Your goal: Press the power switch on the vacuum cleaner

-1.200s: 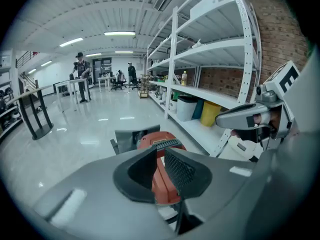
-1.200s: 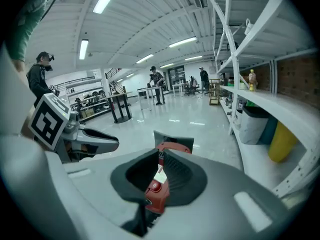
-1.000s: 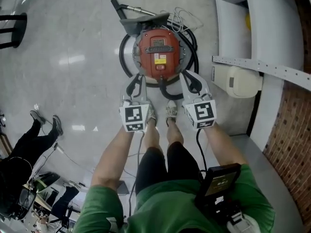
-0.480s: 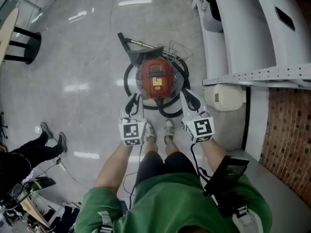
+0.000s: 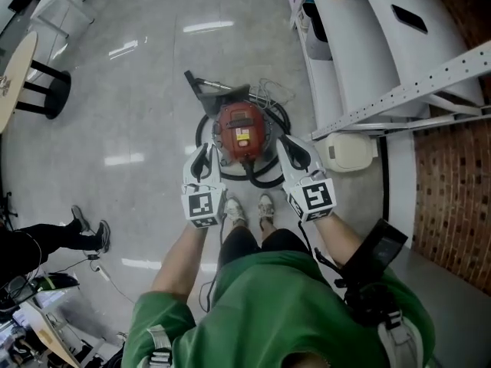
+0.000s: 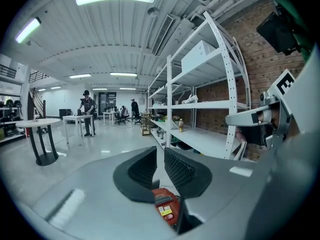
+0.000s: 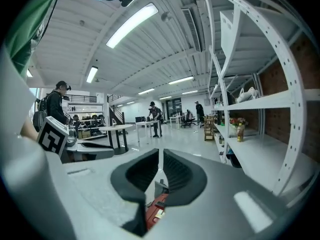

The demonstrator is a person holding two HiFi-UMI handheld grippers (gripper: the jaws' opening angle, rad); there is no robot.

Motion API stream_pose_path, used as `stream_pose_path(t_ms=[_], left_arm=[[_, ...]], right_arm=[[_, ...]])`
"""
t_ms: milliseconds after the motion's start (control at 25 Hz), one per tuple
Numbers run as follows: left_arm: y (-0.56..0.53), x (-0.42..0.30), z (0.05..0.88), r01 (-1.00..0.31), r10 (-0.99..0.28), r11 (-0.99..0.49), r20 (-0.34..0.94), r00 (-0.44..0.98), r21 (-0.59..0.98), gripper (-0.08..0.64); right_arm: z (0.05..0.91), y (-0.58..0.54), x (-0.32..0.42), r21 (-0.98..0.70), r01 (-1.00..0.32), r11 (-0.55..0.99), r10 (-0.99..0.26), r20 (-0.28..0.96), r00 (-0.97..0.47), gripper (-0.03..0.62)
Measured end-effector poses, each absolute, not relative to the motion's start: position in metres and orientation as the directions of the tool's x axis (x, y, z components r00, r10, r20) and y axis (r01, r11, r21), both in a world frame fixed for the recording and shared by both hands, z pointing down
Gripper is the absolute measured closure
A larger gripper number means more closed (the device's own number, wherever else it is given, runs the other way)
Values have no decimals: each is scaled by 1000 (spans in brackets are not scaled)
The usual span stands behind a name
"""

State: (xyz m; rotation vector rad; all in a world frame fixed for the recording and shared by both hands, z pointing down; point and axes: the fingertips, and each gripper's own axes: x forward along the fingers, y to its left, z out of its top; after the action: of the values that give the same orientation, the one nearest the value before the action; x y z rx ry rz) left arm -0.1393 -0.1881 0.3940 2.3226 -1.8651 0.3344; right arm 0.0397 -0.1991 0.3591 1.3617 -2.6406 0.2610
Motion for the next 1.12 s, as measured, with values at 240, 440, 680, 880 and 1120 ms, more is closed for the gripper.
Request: stream_pose_path(t_ms=[240,440,680,880,1120], left_arm=[[-166,-136,357,-980,-963,-195,195,184,-36,505],[-153,-128,324,-984,-974,-176,144,173,-12,505],[-137,-128,309,-988,-983,-151,107,147,-31,505],[-114,-131,304,-989,-984,-149,97,147,-13,512],[-73,-151,298,-990,-986,-141,88,139,-17,517]], right_arm=[[325,-185,46,-86,-806,586,-792,148,-592,574],[305,-180,52,-77,-789,610,-782,109,-614,574],[288,-175,50,-75,-771,632,-768,70,-636,574],[289,-152,44,-66,-767,639,-763,74,-642,574],[281,-111,31,-52,-766,641,-763,71,-643,575]])
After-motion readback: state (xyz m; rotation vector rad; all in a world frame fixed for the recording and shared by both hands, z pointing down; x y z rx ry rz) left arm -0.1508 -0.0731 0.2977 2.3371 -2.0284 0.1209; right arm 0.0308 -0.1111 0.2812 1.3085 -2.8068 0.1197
